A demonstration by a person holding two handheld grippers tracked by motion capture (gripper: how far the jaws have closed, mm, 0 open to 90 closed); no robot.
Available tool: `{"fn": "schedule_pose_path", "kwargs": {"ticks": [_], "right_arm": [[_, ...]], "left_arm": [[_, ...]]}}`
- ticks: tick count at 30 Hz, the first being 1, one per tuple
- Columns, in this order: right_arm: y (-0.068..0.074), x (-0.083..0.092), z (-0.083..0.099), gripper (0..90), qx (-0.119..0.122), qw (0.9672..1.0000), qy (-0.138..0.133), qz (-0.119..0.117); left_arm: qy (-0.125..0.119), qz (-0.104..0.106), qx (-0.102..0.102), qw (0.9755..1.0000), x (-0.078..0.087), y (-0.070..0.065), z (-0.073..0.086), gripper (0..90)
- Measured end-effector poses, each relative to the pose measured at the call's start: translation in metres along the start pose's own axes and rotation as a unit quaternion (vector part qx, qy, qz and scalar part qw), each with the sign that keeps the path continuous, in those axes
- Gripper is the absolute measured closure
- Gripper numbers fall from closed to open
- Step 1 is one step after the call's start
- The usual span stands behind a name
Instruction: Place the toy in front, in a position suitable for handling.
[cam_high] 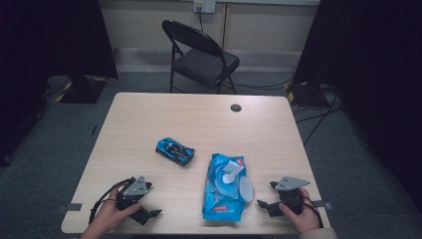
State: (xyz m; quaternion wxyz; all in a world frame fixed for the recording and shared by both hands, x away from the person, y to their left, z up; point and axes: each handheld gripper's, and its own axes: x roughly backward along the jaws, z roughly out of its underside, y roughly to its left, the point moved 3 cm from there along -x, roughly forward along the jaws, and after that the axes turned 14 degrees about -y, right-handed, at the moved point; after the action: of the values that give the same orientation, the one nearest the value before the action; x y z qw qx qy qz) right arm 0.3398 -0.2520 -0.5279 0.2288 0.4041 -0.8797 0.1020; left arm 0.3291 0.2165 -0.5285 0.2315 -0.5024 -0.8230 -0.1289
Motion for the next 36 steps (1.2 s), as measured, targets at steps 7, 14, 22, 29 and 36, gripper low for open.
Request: {"fn": "schedule_pose_path", "kwargs": {"ticks": [7,14,22,29,36], "right_arm": [[0.0,0.0,0.0,13.3,-0.002,1.0,0.0,0.002],[0.002,0.003,0.001,13.8,-0.013,0.9999,-0.001,0.011],[0.01,0.008,-0.007,14.2,-0.034,0.9994,0.004,-0.008],[0.021,0.01,-0.021,14.2,-0.032,0.999,-0.017,-0.026],[0.032,0.01,-0.028,14.2,-0.027,0.9982,-0.023,-0.047]], "left_arm": [[0.007,-0.005,0.005,0.9999,-0.002,-0.003,-0.002,0.0],[0.006,0.023,0.018,0.9996,-0.004,-0.014,-0.016,20.3],[-0.007,0.033,0.02,0.9992,-0.011,-0.026,-0.032,18.5],[-0.011,0.049,0.015,0.9986,-0.023,-0.039,-0.047,15.9],[-0.012,0.073,0.007,0.9972,-0.038,-0.049,-0.063,15.9]]}}
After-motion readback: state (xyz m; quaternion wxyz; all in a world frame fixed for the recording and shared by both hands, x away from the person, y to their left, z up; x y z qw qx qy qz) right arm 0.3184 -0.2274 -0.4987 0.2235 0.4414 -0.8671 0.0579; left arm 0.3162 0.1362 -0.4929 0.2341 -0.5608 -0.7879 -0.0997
